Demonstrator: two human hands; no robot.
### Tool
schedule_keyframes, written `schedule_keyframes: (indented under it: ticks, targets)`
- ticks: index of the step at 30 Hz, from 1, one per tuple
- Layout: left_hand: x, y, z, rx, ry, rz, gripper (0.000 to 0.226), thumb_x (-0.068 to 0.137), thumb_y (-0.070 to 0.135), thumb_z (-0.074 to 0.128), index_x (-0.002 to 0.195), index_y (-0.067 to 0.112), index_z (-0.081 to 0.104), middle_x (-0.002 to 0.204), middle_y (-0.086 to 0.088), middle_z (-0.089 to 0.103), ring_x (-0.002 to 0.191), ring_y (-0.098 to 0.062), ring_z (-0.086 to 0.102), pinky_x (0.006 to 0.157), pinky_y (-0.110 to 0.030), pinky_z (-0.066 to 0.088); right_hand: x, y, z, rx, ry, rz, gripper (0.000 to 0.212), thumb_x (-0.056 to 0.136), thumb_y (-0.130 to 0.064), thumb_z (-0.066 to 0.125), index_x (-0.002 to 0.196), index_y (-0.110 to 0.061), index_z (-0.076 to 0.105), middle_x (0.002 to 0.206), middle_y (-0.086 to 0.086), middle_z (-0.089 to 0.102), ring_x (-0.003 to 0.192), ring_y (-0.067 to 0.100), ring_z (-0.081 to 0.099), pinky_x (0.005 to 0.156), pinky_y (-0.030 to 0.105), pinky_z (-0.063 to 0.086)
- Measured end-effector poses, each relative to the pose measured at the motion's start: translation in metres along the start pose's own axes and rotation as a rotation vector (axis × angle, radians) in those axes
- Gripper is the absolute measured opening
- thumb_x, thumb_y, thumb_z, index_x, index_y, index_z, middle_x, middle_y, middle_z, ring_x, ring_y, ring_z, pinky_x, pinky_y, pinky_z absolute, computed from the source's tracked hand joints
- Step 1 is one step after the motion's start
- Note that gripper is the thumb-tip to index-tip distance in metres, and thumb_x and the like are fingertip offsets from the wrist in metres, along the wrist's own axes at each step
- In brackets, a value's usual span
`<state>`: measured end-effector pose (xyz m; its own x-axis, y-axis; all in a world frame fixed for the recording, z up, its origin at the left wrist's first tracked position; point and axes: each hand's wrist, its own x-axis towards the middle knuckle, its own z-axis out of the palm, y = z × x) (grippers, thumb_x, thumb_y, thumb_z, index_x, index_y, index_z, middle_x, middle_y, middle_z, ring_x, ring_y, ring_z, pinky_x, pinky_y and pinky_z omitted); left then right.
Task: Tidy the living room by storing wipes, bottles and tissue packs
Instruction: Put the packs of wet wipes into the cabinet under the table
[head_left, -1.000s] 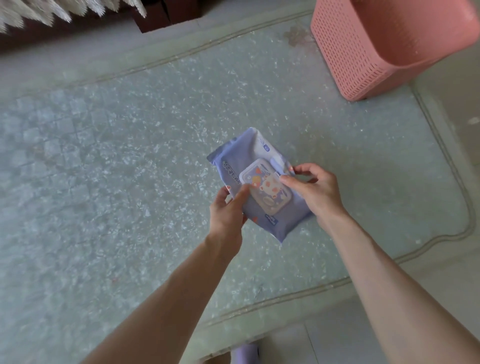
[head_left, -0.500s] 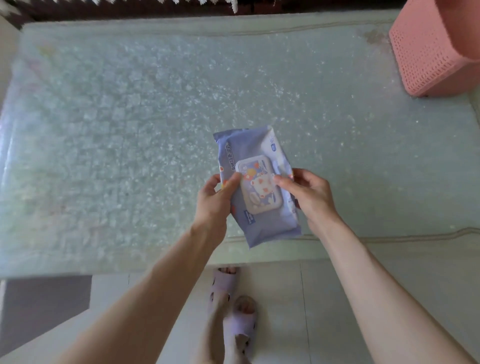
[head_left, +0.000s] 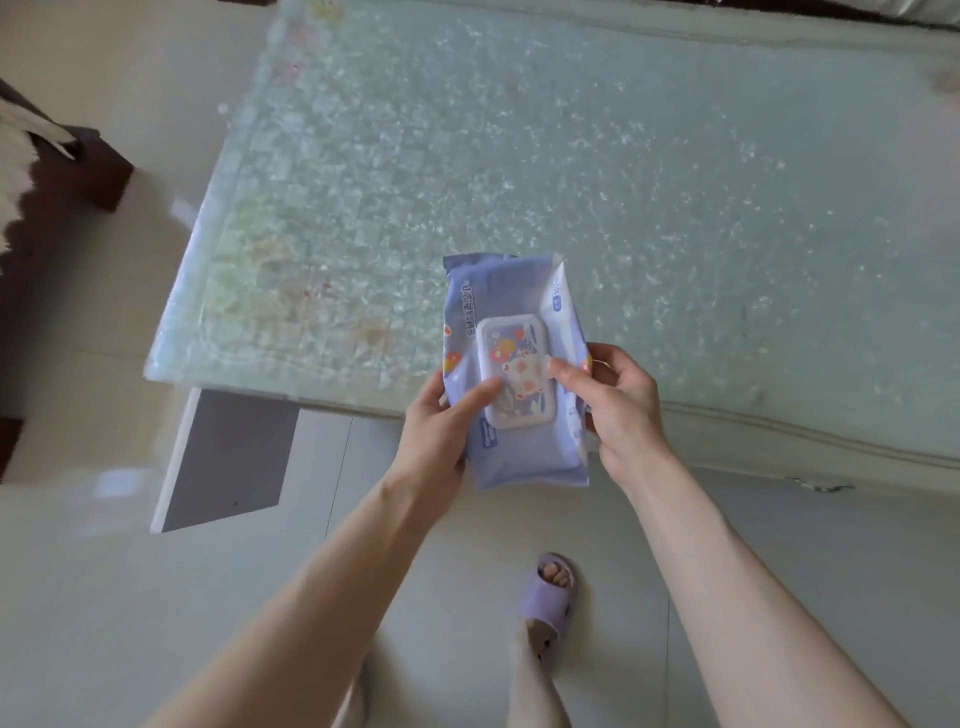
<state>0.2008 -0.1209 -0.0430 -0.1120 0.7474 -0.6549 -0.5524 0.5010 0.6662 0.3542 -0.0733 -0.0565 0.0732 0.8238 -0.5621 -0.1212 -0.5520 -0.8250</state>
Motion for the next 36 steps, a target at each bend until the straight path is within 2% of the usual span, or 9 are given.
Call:
schedule_keyframes:
  ticks: [3, 7, 12, 14, 16, 19, 23, 27, 36]
  targets:
    - [-0.017, 0.008, -0.055, 0.033, -0.044, -0.015, 0.04, 0.086, 0.001, 0.063, 0.125, 0.009, 0.059, 0.114, -0.016, 0.07, 0.095, -0.028, 0.07, 0.074, -0.037, 0.059, -0.025, 0.024, 0.047, 0.075, 0.037, -0.014, 0.023, 0.072, -0.007, 0.079, 0.085, -0.017, 0.064, 0.069, -0.008, 0.067, 0.058, 0.005, 0.063, 0.05, 0.017, 0.046]
    - [-0.04, 0.017, -0.13, 0.045, -0.05, -0.037, 0.045, 0.085, -0.003, 0.063, 0.126, 0.015, 0.057, 0.115, -0.013, 0.07, 0.097, -0.027, 0.068, 0.076, -0.037, 0.058, -0.059, 0.058, 0.11, 0.131, 0.068, 0.014, 0.023, 0.074, -0.002, 0.076, 0.09, -0.012, 0.062, 0.082, 0.005, 0.062, 0.078, 0.02, 0.06, 0.076, 0.037, 0.052]
    - [-0.051, 0.019, -0.202, 0.08, -0.038, -0.057, 0.041, 0.083, -0.005, 0.065, 0.119, 0.014, 0.059, 0.108, -0.01, 0.073, 0.088, -0.022, 0.072, 0.074, -0.034, 0.059, -0.087, 0.1, 0.162, 0.19, 0.11, 0.059, 0.023, 0.076, -0.001, 0.075, 0.092, -0.008, 0.061, 0.093, 0.015, 0.06, 0.084, 0.025, 0.059, 0.084, 0.045, 0.051]
    - [-0.054, 0.019, -0.23, 0.09, -0.035, -0.066, 0.04, 0.083, -0.006, 0.066, 0.116, 0.014, 0.06, 0.104, -0.008, 0.074, 0.083, -0.02, 0.072, 0.067, -0.031, 0.06, -0.096, 0.12, 0.18, 0.178, 0.113, 0.073, 0.022, 0.076, -0.001, 0.075, 0.091, -0.009, 0.06, 0.088, 0.011, 0.062, 0.08, 0.022, 0.06, 0.081, 0.041, 0.052]
    - [-0.054, 0.015, -0.254, 0.089, -0.018, -0.076, 0.039, 0.082, -0.007, 0.066, 0.114, 0.015, 0.061, 0.101, -0.007, 0.075, 0.08, -0.019, 0.073, 0.062, -0.028, 0.058, -0.102, 0.138, 0.192, 0.174, 0.086, 0.083, 0.022, 0.077, -0.001, 0.074, 0.091, -0.01, 0.061, 0.079, 0.003, 0.067, 0.068, 0.016, 0.065, 0.068, 0.031, 0.055]
    - [-0.055, 0.004, -0.282, 0.089, 0.011, -0.084, 0.039, 0.081, -0.007, 0.067, 0.113, 0.015, 0.063, 0.102, -0.008, 0.075, 0.082, -0.021, 0.073, 0.063, -0.03, 0.058, -0.105, 0.163, 0.202, 0.161, 0.053, 0.108, 0.02, 0.078, -0.002, 0.074, 0.087, -0.013, 0.06, 0.071, -0.003, 0.069, 0.057, 0.008, 0.066, 0.051, 0.02, 0.052]
    - [-0.048, -0.016, -0.31, 0.087, 0.049, -0.085, 0.038, 0.079, -0.006, 0.069, 0.109, 0.017, 0.065, 0.099, -0.007, 0.075, 0.079, -0.02, 0.073, 0.06, -0.028, 0.057, -0.101, 0.195, 0.213, 0.131, 0.017, 0.127, 0.019, 0.079, -0.003, 0.073, 0.087, -0.014, 0.06, 0.08, 0.002, 0.068, 0.06, 0.009, 0.066, 0.053, 0.021, 0.053]
    - [-0.029, -0.04, -0.332, 0.089, 0.066, -0.061, 0.04, 0.077, -0.006, 0.071, 0.112, 0.015, 0.065, 0.1, -0.008, 0.075, 0.077, -0.02, 0.073, 0.058, -0.027, 0.056, -0.086, 0.226, 0.219, 0.121, -0.017, 0.133, 0.024, 0.08, -0.004, 0.073, 0.098, -0.01, 0.058, 0.087, 0.006, 0.066, 0.061, 0.01, 0.065, 0.051, 0.02, 0.052]
    - [0.052, -0.094, -0.369, 0.074, 0.082, 0.042, 0.042, 0.079, -0.006, 0.07, 0.114, 0.014, 0.062, 0.097, -0.004, 0.076, 0.08, -0.022, 0.073, 0.066, -0.032, 0.06, -0.016, 0.287, 0.232, 0.056, -0.066, 0.059, 0.021, 0.08, -0.004, 0.073, 0.092, -0.012, 0.059, 0.084, 0.005, 0.065, 0.056, 0.007, 0.065, 0.049, 0.019, 0.051]
